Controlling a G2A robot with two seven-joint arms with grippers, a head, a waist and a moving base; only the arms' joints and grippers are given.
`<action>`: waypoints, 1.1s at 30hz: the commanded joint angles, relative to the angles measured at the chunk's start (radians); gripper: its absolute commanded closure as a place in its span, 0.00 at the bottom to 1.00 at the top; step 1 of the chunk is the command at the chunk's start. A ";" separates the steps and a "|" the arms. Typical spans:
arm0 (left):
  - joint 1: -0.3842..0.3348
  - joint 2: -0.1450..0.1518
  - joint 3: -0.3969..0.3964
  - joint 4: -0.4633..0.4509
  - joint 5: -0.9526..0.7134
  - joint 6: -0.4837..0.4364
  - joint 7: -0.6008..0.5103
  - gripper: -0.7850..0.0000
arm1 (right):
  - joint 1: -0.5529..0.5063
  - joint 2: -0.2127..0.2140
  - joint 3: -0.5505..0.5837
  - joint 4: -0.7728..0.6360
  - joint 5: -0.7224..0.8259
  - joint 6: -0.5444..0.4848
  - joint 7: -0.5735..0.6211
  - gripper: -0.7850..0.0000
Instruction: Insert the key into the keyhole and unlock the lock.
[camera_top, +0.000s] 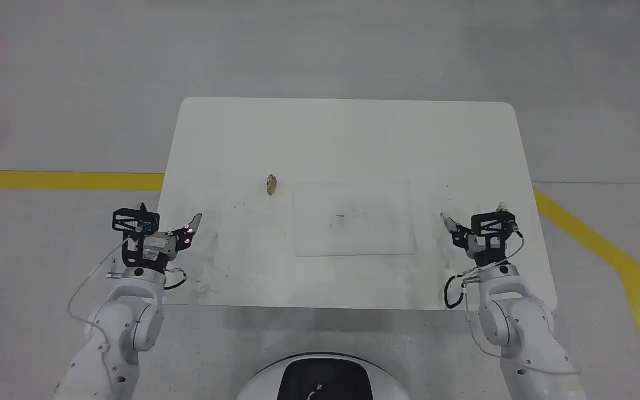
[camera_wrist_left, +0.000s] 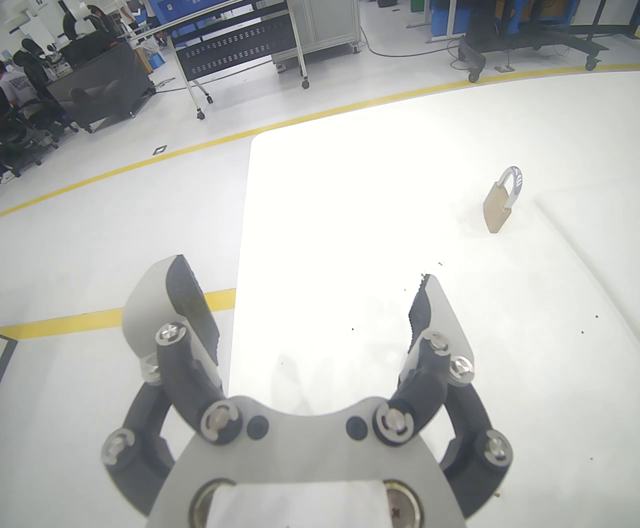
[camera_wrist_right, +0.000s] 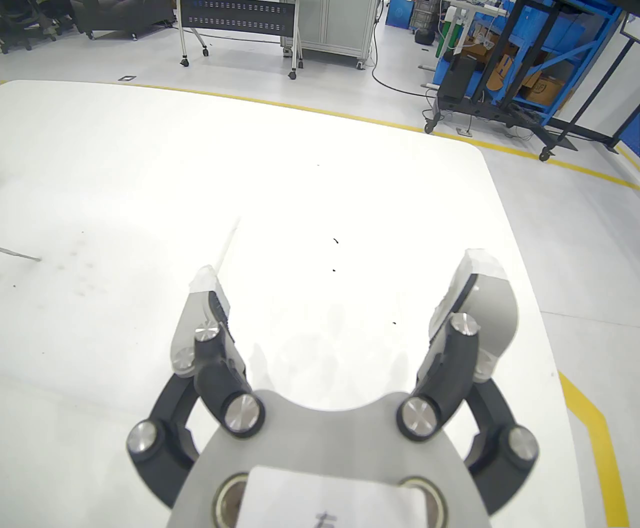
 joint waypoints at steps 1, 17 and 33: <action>0.000 0.000 0.000 0.000 0.000 0.000 0.000 0.00 | 0.001 0.000 -0.003 -0.001 -0.005 -0.004 0.002 0.00; 0.000 0.000 0.000 0.000 0.000 0.000 0.000 0.00 | 0.304 -0.011 -0.352 0.100 -0.176 -0.487 0.096 0.00; 0.000 0.000 0.000 0.000 0.000 0.000 0.000 0.00 | 0.573 -0.048 -0.529 0.337 -0.137 -0.608 0.244 0.72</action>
